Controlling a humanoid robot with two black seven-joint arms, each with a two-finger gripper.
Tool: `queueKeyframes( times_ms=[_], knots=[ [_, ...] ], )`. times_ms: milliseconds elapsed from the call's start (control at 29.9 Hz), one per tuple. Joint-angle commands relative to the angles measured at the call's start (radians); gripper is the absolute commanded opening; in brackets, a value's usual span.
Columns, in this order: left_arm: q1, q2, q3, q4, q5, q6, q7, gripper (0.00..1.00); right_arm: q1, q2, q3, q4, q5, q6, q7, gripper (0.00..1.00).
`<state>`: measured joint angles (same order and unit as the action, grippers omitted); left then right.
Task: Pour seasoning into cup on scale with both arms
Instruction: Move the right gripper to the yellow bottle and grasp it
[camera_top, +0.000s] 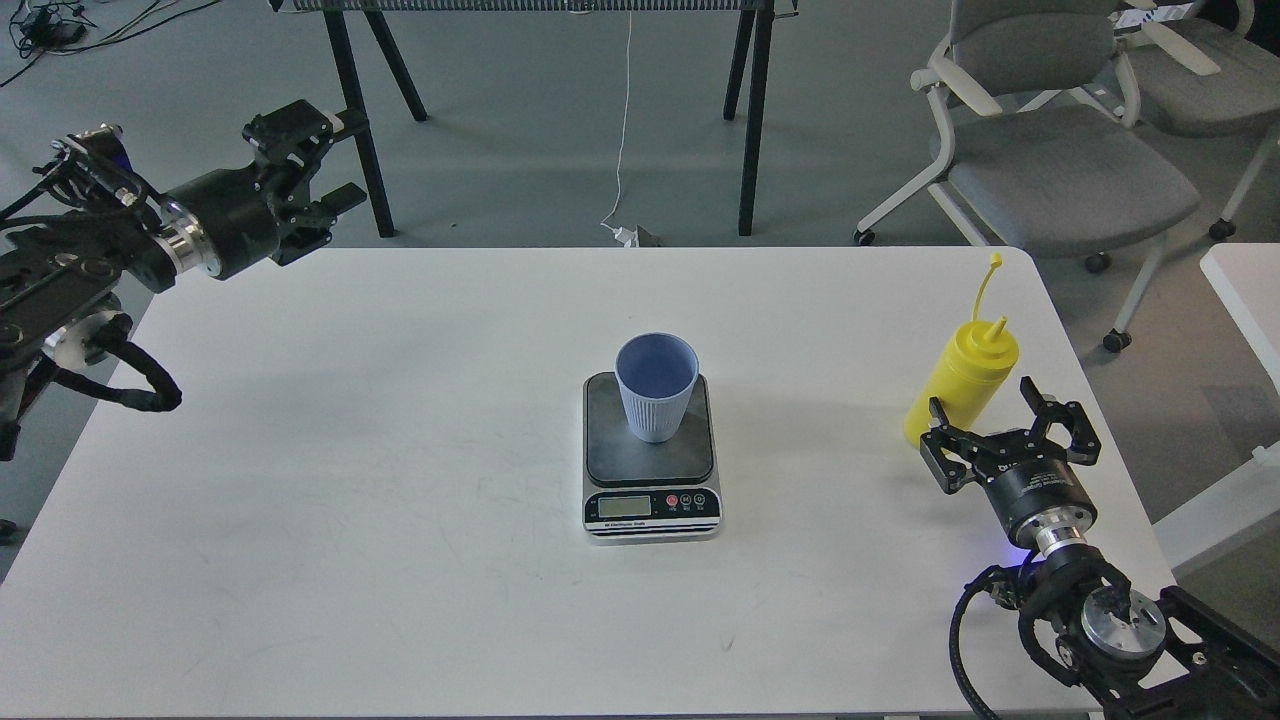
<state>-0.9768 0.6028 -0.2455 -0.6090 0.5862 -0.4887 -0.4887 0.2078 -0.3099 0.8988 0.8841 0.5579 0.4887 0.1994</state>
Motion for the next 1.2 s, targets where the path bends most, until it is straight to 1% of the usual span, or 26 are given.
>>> queueKeyframes(
  times_ms=[0, 367, 535, 635, 768, 835, 902, 969, 1036, 1069, 1169],
  knots=[
    [0.001, 0.0, 0.0, 0.0, 0.0, 0.0, 0.0, 0.93, 0.018, 0.015, 0.0, -0.028, -0.001, 0.0, 0.0, 0.99],
    [0.01, -0.001, 0.0, 0.0, 0.0, 0.0, 0.0, 0.93, 0.088, 0.074, -0.029, -0.139, -0.016, 0.0, -0.002, 0.99],
    [0.021, -0.001, -0.001, 0.0, 0.0, 0.0, 0.0, 0.93, 0.102, 0.08, -0.047, -0.151, -0.016, 0.0, 0.0, 0.98],
    [0.024, -0.001, -0.001, 0.008, 0.0, 0.0, 0.0, 0.93, 0.102, 0.08, -0.049, -0.151, -0.018, 0.0, -0.002, 0.96],
    [0.03, -0.003, -0.001, 0.015, 0.0, 0.0, 0.0, 0.93, 0.102, 0.075, -0.049, -0.146, -0.022, 0.0, 0.0, 0.91],
    [0.03, -0.003, -0.001, 0.017, 0.0, 0.0, 0.0, 0.93, 0.102, 0.074, -0.049, -0.146, -0.026, 0.0, 0.003, 0.85],
    [0.03, -0.003, -0.001, 0.017, 0.0, 0.0, 0.0, 0.93, 0.102, 0.072, -0.047, -0.145, -0.029, 0.0, 0.009, 0.72],
    [0.032, -0.003, -0.001, 0.017, 0.0, 0.0, 0.0, 0.93, 0.102, 0.072, -0.046, -0.146, -0.029, 0.0, 0.014, 0.44],
    [0.04, -0.003, -0.003, 0.017, 0.0, 0.0, 0.0, 0.93, 0.102, 0.072, -0.044, -0.148, -0.029, 0.0, 0.012, 0.22],
    [0.043, -0.003, -0.003, 0.017, 0.0, 0.0, 0.0, 0.93, 0.102, 0.074, -0.044, -0.151, -0.029, 0.0, 0.012, 0.14],
    [0.046, -0.003, -0.001, 0.017, 0.0, 0.0, 0.0, 0.93, 0.104, 0.077, -0.043, -0.151, -0.029, 0.0, 0.012, 0.09]
  ],
)
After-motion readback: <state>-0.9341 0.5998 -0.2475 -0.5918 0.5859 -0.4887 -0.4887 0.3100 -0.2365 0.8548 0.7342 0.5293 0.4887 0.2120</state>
